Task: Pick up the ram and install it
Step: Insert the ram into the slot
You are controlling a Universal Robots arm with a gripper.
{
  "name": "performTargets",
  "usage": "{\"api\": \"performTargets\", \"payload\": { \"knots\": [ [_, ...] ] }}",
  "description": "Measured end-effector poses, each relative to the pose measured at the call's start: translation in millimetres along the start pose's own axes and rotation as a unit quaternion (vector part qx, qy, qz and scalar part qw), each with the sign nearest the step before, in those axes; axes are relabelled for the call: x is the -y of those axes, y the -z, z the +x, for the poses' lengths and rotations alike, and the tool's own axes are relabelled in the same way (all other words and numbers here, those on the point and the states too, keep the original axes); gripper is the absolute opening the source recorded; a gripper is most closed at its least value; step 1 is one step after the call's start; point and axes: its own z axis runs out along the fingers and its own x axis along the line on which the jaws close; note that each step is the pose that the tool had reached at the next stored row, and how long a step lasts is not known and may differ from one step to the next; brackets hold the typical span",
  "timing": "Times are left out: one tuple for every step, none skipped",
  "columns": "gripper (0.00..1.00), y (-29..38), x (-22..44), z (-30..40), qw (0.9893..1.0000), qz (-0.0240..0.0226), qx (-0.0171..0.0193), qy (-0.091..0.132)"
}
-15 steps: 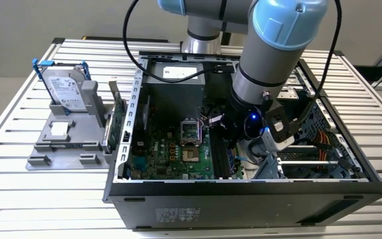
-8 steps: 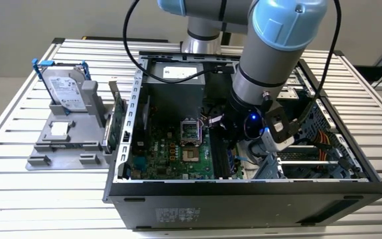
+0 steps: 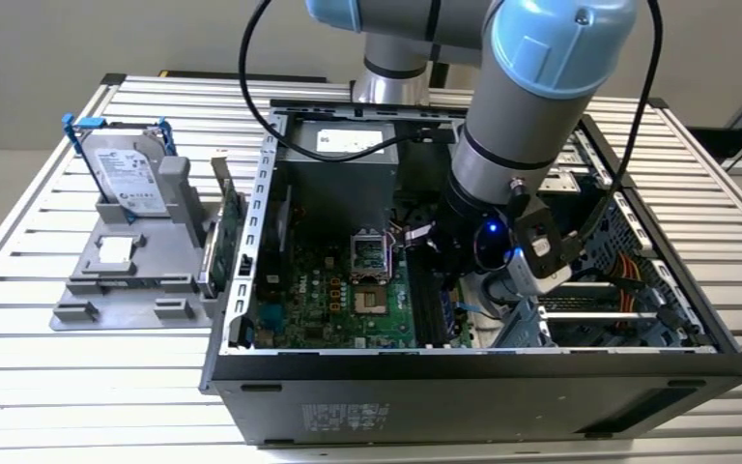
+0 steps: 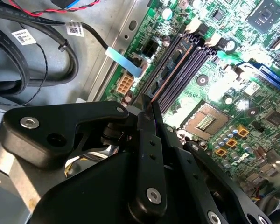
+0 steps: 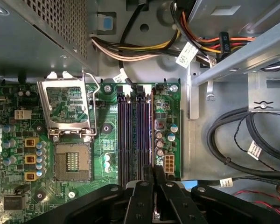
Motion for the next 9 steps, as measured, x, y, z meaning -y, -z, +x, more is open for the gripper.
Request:
{"api": "performTargets", "payload": {
  "knots": [
    [0.0,0.0,0.1,0.0,1.0,0.0001,-0.0004,0.0],
    [0.0,0.1,0.2,0.0,1.0,0.0002,-0.0006,0.0],
    [0.0,0.1,0.4,0.0,1.0,0.0003,-0.0008,0.0],
    [0.0,0.1,0.6,0.0,1.0,0.0004,-0.001,0.0],
    [0.0,0.1,0.7,0.0,1.0,0.0005,-0.001,0.0],
    [0.0,0.1,0.7,0.0,1.0,0.0006,-0.0011,0.0],
    [0.0,0.2,0.7,0.0,1.0,0.0008,-0.0011,0.0],
    [0.0,0.1,0.7,0.0,1.0,0.001,-0.0011,0.0],
    [0.0,-0.1,0.7,0.0,1.0,0.0011,-0.0011,0.0]
  ]
}}
